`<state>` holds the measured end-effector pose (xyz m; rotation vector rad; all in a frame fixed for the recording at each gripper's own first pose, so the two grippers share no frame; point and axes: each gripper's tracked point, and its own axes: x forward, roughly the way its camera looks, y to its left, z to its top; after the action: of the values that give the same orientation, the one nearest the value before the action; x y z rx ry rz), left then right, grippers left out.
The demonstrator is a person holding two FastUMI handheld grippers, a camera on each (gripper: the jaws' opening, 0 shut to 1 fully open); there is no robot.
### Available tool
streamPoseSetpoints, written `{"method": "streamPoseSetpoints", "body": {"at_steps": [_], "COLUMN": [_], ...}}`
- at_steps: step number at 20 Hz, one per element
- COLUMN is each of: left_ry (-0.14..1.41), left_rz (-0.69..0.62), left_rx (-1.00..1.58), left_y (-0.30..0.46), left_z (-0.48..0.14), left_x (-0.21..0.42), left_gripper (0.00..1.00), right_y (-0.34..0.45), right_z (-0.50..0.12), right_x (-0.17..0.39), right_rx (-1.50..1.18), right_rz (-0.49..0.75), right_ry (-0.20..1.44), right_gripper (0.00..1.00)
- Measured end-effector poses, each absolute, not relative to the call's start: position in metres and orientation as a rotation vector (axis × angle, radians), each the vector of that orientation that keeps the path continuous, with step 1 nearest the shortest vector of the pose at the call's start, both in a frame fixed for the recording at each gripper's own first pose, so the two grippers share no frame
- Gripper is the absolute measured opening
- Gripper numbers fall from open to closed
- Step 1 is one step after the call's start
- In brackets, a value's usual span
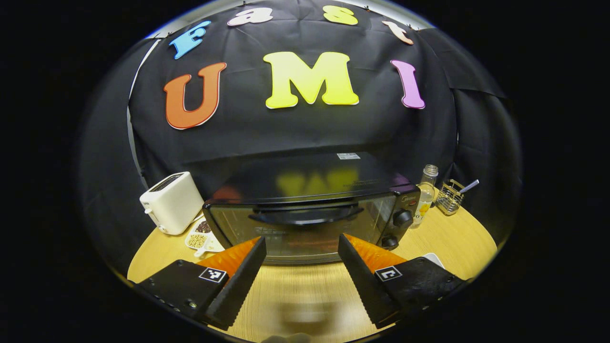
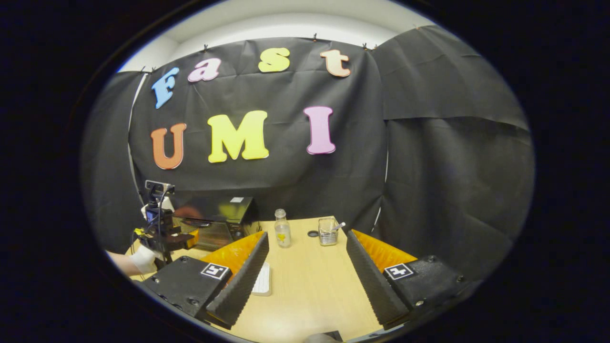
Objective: Open the electric oven with the left hand, put the food in, and close the electric oven.
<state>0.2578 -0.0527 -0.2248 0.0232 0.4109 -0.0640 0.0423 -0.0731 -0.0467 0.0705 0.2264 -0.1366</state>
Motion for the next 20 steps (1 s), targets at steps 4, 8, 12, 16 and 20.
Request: {"method": "streamPoseSetpoints", "body": {"at_steps": [4,8,12,16,20], "left_ry": [0.418,0.422,0.393,0.281,0.151], "left_rz": [-0.066,-0.073,-0.090,-0.068,-0.024], "left_rx": [0.031,0.027,0.028,0.007,-0.009], "left_y": [-0.052,-0.054,-0.054,-0.049,-0.038], "left_z": [-0.229,-0.229,-0.206,-0.138,-0.062], "left_x": [0.249,0.243,0.227,0.187,0.119], "left_gripper": [0.97,0.97,0.97,0.97,0.97], "right_y": [-0.073,-0.069,-0.062,-0.053,-0.058], "right_z": [-0.048,-0.051,-0.045,-0.031,-0.022], "right_x": [0.041,0.037,0.031,0.026,0.011], "right_rx": [0.069,0.072,0.076,0.069,0.058], "right_rz": [-0.135,-0.133,-0.112,-0.043,0.014], "right_ry": [0.231,0.237,0.214,0.163,0.121], "right_gripper": [1.00,1.00,1.00,1.00,1.00]}}
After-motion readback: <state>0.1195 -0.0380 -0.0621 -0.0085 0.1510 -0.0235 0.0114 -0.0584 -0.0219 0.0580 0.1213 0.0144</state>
